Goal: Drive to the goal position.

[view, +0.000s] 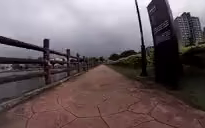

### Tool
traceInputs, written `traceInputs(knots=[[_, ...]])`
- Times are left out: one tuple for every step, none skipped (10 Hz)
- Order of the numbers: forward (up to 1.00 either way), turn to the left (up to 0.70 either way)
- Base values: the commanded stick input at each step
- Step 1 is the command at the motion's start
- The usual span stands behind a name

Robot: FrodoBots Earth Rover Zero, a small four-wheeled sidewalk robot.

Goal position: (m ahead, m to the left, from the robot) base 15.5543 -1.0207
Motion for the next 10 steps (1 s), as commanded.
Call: traceInputs(knots=[[1.0, 0.0], [1.0, 0.0], [1.0, 0.0], [1.0, 0.0], [1.0, 0.0], [1.0, 0.0], [1.0, 0.0], [1.0, 0.0], [1.0, 0.04], [1.0, 0.4]])
